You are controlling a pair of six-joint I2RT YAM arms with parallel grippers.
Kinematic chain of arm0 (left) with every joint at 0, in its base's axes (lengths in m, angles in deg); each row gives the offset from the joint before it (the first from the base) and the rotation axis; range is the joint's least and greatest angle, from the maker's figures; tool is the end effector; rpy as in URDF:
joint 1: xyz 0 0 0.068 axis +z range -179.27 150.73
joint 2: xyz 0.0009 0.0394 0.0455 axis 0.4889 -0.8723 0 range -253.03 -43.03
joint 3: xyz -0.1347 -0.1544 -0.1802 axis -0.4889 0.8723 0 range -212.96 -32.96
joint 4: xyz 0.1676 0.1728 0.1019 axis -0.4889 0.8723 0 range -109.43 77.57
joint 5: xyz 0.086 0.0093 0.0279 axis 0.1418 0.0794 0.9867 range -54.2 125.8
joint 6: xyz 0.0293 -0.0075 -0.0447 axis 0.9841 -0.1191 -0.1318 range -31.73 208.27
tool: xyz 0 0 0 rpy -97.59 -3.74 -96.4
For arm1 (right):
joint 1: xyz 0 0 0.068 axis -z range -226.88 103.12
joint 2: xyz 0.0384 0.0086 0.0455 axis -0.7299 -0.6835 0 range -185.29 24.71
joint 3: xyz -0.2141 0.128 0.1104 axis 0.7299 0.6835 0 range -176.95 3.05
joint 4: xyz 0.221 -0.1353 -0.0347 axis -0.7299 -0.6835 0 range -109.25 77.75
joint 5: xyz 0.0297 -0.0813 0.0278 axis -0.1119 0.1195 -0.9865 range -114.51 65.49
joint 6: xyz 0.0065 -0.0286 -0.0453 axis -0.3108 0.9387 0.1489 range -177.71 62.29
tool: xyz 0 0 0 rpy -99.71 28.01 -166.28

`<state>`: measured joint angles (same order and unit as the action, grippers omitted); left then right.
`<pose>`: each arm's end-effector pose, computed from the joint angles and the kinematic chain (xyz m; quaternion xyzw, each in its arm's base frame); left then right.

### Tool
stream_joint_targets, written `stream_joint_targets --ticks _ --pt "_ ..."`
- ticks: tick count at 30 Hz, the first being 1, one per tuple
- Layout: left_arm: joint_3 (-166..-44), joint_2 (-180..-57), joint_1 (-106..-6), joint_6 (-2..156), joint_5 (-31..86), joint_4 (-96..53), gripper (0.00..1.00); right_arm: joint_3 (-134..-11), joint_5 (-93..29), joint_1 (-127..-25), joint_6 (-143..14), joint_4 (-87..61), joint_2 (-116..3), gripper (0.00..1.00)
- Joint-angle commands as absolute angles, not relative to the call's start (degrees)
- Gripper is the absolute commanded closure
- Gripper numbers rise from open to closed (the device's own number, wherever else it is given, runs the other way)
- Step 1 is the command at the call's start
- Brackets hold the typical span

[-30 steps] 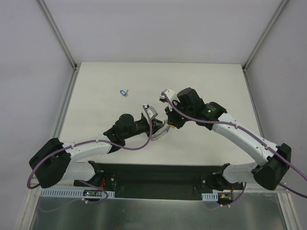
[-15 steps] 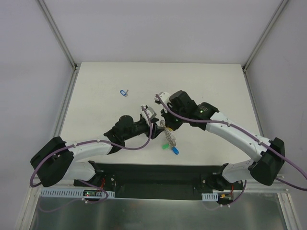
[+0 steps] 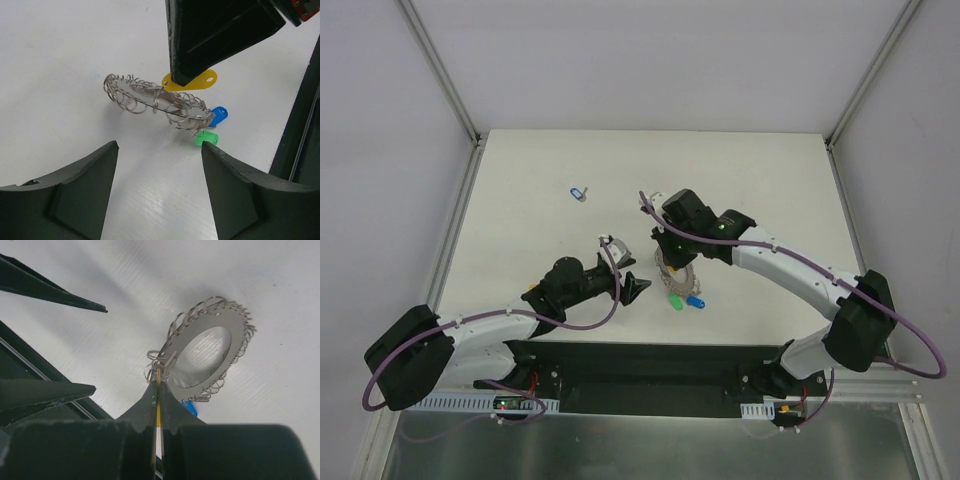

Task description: Put the keys on the keyring

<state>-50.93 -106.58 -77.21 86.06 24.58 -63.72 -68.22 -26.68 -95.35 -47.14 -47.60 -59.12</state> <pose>0.1459 -0.1722 0.2144 0.3395 0.6290 -0.3582 0.6006 0.2093 0.2384 0.2998 -0.4657 0.8087 0.1333 0.3337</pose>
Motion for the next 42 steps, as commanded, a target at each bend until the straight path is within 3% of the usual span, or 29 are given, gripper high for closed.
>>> stream_joint_targets --ticks 1,14,30,40,42 --pt "-50.01 -105.78 -77.26 84.59 25.43 -65.65 0.34 -70.43 -28.02 -95.22 -50.24 -44.85 -60.88 0.99" --pt "-48.86 -119.58 -75.94 85.91 23.77 -84.98 0.44 -72.10 -29.78 -95.92 -50.15 -44.77 -62.74 0.99" --pt "-51.32 -128.46 -74.36 85.20 17.52 -96.42 0.48 -71.84 -29.43 -95.92 -49.36 -44.77 -62.82 0.99" --pt "-52.55 -130.66 -73.65 85.64 15.76 -97.83 0.70 -71.84 -30.31 -96.01 -49.54 -44.68 -62.91 0.99" --pt "-52.73 -130.84 -73.65 85.73 15.68 -97.83 0.70 -71.84 -30.48 -96.10 -49.45 -44.76 -62.74 0.99"
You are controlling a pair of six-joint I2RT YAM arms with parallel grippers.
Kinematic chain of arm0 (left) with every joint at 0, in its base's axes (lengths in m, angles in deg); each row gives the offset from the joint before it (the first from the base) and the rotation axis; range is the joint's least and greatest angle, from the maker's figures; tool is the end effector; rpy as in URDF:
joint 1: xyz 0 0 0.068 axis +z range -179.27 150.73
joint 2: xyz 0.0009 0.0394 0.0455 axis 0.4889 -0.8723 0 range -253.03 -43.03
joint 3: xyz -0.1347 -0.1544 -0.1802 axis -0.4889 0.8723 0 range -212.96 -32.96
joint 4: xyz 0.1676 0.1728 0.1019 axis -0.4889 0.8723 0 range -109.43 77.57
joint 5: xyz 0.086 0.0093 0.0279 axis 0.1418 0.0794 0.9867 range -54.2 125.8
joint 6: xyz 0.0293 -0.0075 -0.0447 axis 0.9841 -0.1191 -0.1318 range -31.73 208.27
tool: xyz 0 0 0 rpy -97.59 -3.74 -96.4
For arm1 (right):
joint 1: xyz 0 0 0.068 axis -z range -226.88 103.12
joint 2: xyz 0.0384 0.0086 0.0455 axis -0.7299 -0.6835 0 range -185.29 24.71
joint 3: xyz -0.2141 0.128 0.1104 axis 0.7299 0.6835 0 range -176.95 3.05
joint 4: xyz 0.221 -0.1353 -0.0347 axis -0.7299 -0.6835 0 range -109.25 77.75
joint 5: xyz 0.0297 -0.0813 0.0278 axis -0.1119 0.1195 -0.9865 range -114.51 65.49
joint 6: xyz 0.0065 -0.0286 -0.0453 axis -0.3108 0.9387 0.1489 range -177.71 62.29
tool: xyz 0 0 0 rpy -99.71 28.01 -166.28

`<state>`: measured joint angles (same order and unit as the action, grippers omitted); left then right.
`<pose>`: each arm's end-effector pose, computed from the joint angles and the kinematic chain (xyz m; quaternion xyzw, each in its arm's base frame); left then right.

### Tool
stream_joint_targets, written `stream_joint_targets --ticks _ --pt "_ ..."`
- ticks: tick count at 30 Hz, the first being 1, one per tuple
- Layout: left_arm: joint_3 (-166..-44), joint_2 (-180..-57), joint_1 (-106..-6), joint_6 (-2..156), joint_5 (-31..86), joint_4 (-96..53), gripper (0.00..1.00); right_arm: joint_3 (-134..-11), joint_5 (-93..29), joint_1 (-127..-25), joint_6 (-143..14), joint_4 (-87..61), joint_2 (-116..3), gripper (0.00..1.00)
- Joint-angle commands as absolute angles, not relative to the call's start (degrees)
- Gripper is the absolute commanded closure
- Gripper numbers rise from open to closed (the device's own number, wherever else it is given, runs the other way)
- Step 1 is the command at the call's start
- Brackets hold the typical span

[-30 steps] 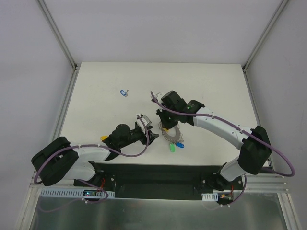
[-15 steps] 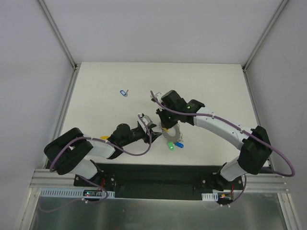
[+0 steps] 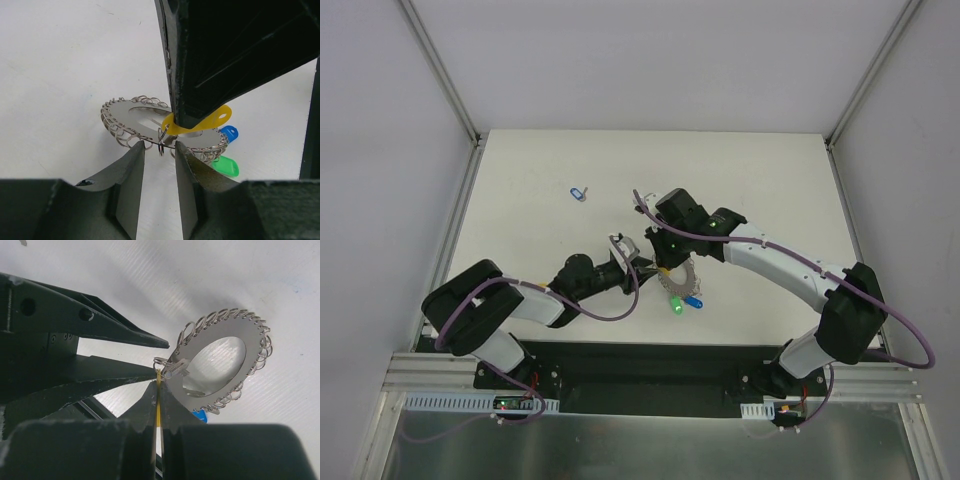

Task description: Put the keys on the keyring

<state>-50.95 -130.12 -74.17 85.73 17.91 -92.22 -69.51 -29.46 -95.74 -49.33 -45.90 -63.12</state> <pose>0.1747 -0.1897 0.1766 0.3499 0.5889 -0.3873 0.6170 0.2174 0.2536 0.2880 -0.4614 0.8140 0.1592 0.3148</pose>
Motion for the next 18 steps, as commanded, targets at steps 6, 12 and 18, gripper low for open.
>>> stream_joint_targets --ticks 6,12,18 --pt "-53.96 -131.71 -73.57 86.43 14.62 -97.13 0.73 -71.75 -31.01 -96.01 -49.45 -44.77 -62.74 0.99" --pt "-54.84 -132.33 -73.57 87.22 13.66 -97.04 0.86 -71.75 -31.54 -96.01 -49.45 -45.03 -62.56 0.99" --pt "-54.58 -132.16 -73.65 87.13 12.07 -95.98 0.94 -71.75 -29.88 -95.92 -48.57 -45.73 -62.04 0.99"
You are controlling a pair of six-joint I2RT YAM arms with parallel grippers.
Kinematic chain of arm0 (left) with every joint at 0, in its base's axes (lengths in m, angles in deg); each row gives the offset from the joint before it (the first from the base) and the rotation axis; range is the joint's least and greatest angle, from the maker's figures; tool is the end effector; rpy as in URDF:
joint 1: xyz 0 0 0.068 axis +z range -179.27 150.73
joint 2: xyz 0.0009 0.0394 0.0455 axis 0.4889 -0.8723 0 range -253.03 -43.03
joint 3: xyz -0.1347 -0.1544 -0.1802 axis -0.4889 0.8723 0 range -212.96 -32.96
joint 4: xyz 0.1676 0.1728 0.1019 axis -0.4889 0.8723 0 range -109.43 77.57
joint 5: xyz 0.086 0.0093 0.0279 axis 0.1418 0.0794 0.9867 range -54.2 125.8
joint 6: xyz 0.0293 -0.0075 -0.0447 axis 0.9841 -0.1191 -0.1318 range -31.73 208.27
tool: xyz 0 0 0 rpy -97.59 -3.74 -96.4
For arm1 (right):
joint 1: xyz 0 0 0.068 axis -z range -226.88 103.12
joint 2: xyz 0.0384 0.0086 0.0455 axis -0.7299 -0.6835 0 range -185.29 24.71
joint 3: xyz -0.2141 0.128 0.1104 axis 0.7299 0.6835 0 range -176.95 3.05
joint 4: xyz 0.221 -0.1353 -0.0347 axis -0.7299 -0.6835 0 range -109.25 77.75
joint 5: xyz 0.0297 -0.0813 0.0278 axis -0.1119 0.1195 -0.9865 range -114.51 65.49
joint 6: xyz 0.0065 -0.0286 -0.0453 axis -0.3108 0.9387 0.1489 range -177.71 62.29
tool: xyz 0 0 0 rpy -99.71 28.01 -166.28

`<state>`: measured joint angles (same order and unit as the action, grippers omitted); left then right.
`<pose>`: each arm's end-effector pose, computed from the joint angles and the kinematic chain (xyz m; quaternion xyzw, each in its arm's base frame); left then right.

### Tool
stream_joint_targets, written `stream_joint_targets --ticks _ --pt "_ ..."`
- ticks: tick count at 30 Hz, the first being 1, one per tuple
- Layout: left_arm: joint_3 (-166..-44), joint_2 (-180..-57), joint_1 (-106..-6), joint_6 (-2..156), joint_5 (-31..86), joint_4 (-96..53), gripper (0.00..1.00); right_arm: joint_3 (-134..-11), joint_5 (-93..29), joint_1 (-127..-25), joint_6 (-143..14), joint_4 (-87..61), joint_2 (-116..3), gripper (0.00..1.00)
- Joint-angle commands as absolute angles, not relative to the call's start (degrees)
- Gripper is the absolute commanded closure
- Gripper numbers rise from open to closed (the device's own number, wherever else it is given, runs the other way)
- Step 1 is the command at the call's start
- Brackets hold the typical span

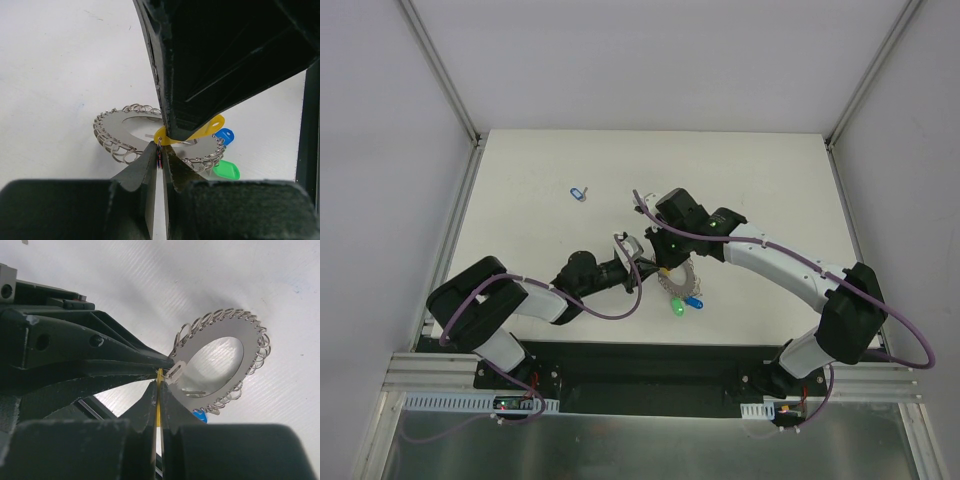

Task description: Put the keys on the keyring

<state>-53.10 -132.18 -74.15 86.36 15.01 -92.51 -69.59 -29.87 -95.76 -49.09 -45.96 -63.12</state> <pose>0.1801 -0.1973 0.1778 0.3684 0.5753 -0.3987 0.6118 0.2172 0.2539 0.2884 -0.4643 0.8122 0.1618 0.3140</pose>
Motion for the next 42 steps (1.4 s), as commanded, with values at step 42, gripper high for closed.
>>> stream_joint_targets --ticks 42 --pt "-54.40 -131.45 -73.57 87.05 11.37 -89.31 1.00 -70.26 -28.20 -94.25 -47.60 -46.79 -59.49 0.99"
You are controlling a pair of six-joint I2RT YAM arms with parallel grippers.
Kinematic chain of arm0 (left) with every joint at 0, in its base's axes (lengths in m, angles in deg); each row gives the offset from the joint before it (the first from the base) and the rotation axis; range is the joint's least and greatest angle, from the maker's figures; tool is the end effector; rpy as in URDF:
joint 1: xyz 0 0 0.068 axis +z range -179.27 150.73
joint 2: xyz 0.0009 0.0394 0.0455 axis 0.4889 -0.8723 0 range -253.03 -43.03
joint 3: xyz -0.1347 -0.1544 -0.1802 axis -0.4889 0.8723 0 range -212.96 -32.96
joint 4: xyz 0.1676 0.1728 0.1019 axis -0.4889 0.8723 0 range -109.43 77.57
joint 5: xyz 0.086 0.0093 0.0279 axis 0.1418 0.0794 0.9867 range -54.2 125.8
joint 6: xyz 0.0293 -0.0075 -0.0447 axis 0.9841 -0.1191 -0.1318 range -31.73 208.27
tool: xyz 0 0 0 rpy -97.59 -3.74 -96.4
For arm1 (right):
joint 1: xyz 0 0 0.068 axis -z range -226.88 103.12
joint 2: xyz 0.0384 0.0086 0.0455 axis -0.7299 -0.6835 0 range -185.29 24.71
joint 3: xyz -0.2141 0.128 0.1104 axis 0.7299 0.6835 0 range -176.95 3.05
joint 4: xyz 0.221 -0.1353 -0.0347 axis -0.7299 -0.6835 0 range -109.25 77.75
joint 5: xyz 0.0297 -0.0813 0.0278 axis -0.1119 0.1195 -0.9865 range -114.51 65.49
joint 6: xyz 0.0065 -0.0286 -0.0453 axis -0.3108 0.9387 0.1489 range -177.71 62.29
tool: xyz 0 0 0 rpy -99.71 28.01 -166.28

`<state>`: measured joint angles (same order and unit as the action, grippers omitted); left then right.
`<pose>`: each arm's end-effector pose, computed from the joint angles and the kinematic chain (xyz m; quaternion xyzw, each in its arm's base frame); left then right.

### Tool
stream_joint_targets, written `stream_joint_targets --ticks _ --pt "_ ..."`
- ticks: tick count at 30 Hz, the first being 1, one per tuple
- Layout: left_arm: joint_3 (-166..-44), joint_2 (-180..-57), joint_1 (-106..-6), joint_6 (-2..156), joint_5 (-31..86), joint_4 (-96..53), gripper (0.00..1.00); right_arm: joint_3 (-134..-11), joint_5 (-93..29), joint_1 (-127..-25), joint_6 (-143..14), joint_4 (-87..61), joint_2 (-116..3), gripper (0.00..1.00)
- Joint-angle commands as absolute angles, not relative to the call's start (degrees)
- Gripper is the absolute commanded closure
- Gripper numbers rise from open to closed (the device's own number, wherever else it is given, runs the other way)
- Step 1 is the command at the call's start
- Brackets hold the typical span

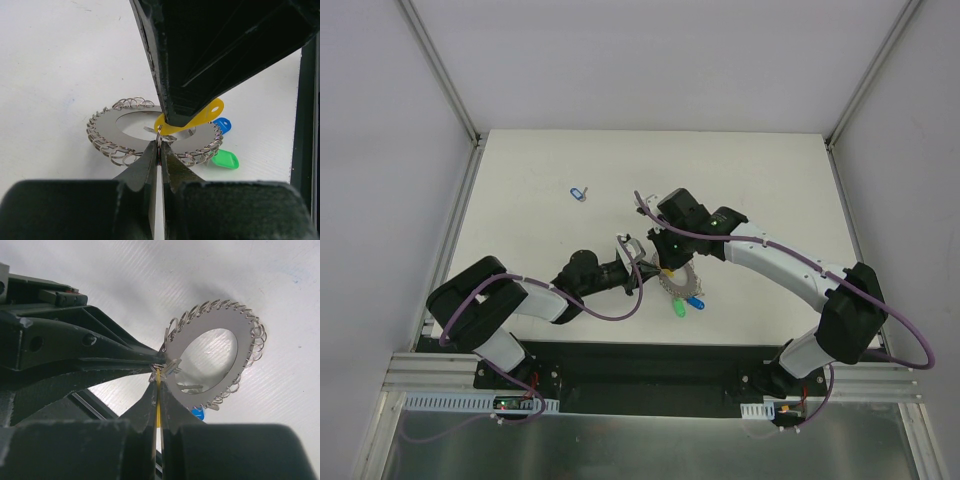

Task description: Put the keys on the keyring

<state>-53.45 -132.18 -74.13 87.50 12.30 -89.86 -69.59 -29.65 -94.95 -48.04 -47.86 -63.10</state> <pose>0.1797 -0.1989 0.1744 0.3913 0.5767 -0.4033 0.5930 0.2189 0.2486 0.2861 -0.4675 0.8169 0.1501 0.3026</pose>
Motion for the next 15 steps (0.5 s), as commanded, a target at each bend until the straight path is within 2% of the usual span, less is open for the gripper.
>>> stream_joint_targets --ticks 1,15 --pt "-54.31 -131.36 -73.57 86.96 11.46 -88.78 1.00 -70.08 -27.94 -93.90 -47.60 -46.70 -59.14 0.99" --pt "-53.08 -126.45 -73.57 84.76 14.97 -85.17 1.00 -65.42 -24.95 -89.16 -46.81 -47.14 -57.38 0.99"
